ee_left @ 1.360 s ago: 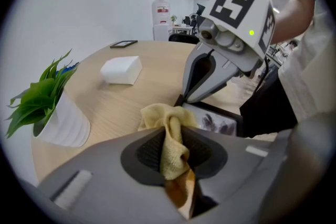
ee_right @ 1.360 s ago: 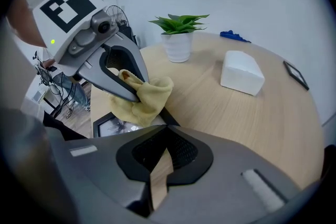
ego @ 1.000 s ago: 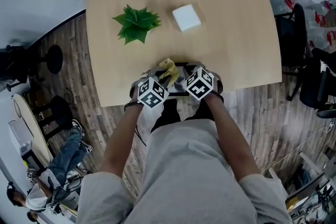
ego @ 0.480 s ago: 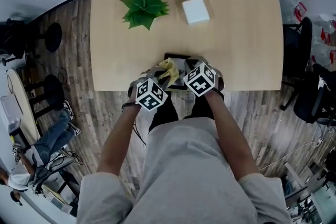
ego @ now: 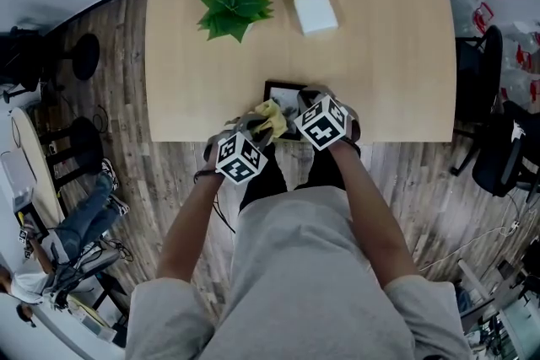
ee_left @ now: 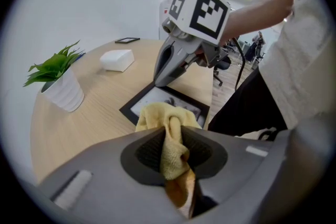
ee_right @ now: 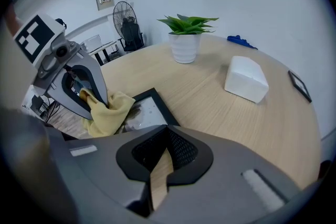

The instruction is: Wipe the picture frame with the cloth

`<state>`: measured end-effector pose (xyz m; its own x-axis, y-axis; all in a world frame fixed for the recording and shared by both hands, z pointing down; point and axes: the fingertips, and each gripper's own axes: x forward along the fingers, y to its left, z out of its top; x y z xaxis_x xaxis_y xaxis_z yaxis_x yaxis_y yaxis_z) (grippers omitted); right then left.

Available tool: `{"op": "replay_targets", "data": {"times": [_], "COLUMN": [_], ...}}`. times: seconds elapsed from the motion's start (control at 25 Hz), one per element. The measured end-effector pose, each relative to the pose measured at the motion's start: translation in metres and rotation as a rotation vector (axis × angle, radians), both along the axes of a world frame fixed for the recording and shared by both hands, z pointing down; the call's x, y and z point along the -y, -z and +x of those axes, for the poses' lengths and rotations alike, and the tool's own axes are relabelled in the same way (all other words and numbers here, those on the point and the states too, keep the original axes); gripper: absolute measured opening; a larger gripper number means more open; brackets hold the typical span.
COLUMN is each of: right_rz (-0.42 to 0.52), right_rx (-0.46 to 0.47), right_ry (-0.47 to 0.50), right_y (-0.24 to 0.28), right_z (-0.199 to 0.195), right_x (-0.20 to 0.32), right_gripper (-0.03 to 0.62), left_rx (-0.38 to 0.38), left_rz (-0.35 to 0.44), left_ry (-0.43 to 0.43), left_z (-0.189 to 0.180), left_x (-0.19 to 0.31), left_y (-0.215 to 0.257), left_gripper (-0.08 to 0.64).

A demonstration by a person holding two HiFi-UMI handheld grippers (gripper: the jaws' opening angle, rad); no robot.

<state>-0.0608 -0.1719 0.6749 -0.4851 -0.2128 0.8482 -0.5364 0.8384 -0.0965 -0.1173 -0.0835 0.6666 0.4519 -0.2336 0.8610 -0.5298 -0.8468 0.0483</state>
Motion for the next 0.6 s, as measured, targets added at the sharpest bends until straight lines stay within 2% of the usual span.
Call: {"op": "replay_targets", "data": {"times": [0.36,0.6], "right_rz": [0.009,0.03], "right_rx": [-0.006,-0.017], "right_ry": [-0.038,-0.046], "right_y": [0.0,0.0], "right_z": [-0.001,0.0], "right_x": [0.0,0.001], "right_gripper": [0.002,0.002], "left_rx": [0.001,-0.006], "left_rz": [-0.005,0.004], "left_ry": [-0.054,-0.109], "left_z": [0.001,0.026], "left_x": [-0.017,-0.016], "left_y": [0.001,-0.003], "left_gripper": [0.129,0.129]}}
